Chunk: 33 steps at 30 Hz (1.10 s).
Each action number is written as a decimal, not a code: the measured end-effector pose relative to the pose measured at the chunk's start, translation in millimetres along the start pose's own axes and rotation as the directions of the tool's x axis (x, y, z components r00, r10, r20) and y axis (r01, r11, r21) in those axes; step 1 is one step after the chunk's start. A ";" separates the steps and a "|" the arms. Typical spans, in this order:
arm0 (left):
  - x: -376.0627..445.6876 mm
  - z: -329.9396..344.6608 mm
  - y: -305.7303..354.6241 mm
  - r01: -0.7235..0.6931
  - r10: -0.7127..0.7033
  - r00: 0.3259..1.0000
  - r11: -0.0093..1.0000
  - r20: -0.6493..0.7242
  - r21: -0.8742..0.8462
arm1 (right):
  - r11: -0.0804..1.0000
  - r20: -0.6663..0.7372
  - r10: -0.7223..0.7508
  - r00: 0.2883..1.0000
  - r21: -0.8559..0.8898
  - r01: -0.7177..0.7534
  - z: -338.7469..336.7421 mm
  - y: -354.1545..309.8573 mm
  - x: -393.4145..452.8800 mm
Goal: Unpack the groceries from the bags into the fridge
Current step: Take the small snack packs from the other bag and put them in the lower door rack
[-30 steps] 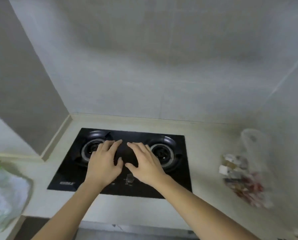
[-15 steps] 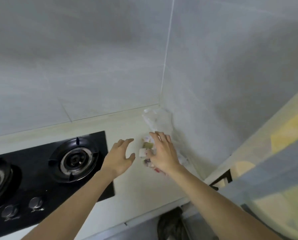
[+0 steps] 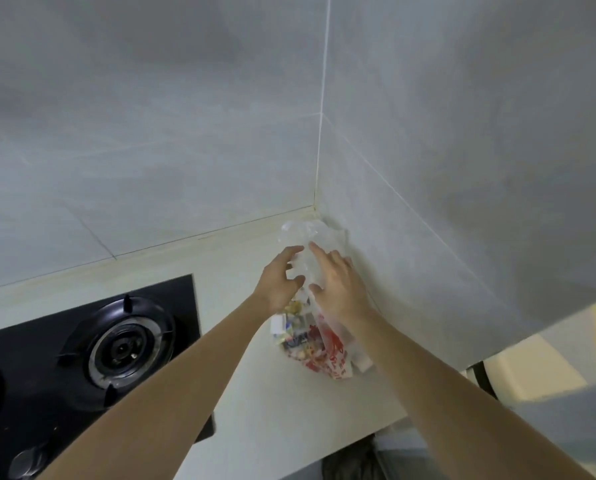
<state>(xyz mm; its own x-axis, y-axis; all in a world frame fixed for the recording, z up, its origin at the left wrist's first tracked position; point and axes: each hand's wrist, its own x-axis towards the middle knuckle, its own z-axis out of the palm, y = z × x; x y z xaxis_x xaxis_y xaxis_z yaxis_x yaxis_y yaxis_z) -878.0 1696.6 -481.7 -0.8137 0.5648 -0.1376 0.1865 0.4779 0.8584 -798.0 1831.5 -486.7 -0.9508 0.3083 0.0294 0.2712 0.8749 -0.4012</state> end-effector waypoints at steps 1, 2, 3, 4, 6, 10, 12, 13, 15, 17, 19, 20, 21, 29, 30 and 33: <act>1.6 3.1 -1.2 -0.038 0.038 0.999 0.999 -0.008 -0.007 | 1.000 -0.020 -0.006 1.000 0.007 0.006 -0.4 2.7 0.0; 2.3 5.4 -0.8 -0.070 0.069 0.997 0.997 -0.023 -0.013 | 1.000 -0.044 -0.012 0.999 0.020 0.013 -1.0 6.1 -0.1; 2.9 6.7 0.3 -0.095 0.093 0.995 0.995 -0.041 -0.028 | 0.999 -0.075 -0.008 0.997 0.041 0.011 -2.0 9.5 -0.5; 4.3 7.4 1.2 -0.110 0.107 0.992 0.992 -0.060 -0.054 | 0.997 -0.104 0.003 0.995 0.079 0.005 -2.5 13.5 -1.3; 6.2 8.6 2.1 -0.114 0.100 0.990 0.983 -0.100 -0.141 | 0.988 -0.154 0.047 0.987 0.154 -0.023 -3.6 20.0 -6.6; 13.1 9.2 7.4 -0.067 0.031 0.988 0.968 -0.151 -0.240 | 0.974 -0.237 0.134 0.962 0.210 -0.084 -11.2 23.5 -22.8; 18.3 10.8 7.9 -0.005 -0.020 0.997 0.951 -0.079 -0.308 | 0.963 -0.297 0.171 0.939 0.253 -0.096 -16.2 21.4 -29.2; 21.4 12.2 7.2 0.024 -0.037 0.999 0.945 -0.032 -0.325 | 0.956 -0.304 0.194 0.933 0.272 -0.111 -17.5 21.4 -32.6; 31.3 15.6 5.5 0.049 -0.041 0.998 0.961 0.037 -0.271 | 0.950 -0.316 0.228 0.921 0.278 -0.140 -21.4 23.6 -37.7; 42.1 20.2 4.9 0.048 -0.043 0.998 0.990 0.037 -0.135 | 0.952 -0.333 0.235 0.913 0.269 -0.146 -24.2 29.9 -39.9; 51.6 25.4 6.8 0.054 -0.053 0.998 0.997 0.027 -0.056 | 0.952 -0.349 0.240 0.906 0.269 -0.149 -29.1 33.7 -41.3; 54.9 27.8 9.3 0.074 -0.072 0.996 0.996 0.042 -0.056 | 0.957 -0.370 0.227 0.901 0.255 -0.137 -31.2 34.2 -42.2; 58.1 30.1 10.9 0.101 -0.096 0.993 0.991 0.064 -0.085 | 0.965 -0.399 0.201 0.895 0.240 -0.110 -32.0 34.4 -42.4; 54.6 20.1 -1.3 0.013 -0.033 0.996 0.970 0.078 0.244 | 0.970 -0.379 0.128 0.916 0.241 -0.036 -38.1 30.4 -37.8; 51.4 14.2 -3.3 0.004 -0.024 0.997 0.963 0.071 0.269 | 0.969 -0.376 0.110 0.920 0.245 -0.016 -39.8 29.9 -37.3; 41.3 -12.2 -13.8 -0.001 0.005 1.000 0.976 -0.016 0.216 | 0.969 -0.371 0.086 0.924 0.249 0.010 -46.4 24.3 -34.7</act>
<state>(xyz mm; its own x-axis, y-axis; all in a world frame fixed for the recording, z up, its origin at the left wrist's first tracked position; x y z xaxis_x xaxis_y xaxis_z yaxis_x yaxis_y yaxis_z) -920.9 1705.1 -493.3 -0.8215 0.5562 -0.1258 0.3018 0.6112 0.7317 -751.4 1859.5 -455.1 -0.8002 0.4989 0.3328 0.2162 0.7576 -0.6159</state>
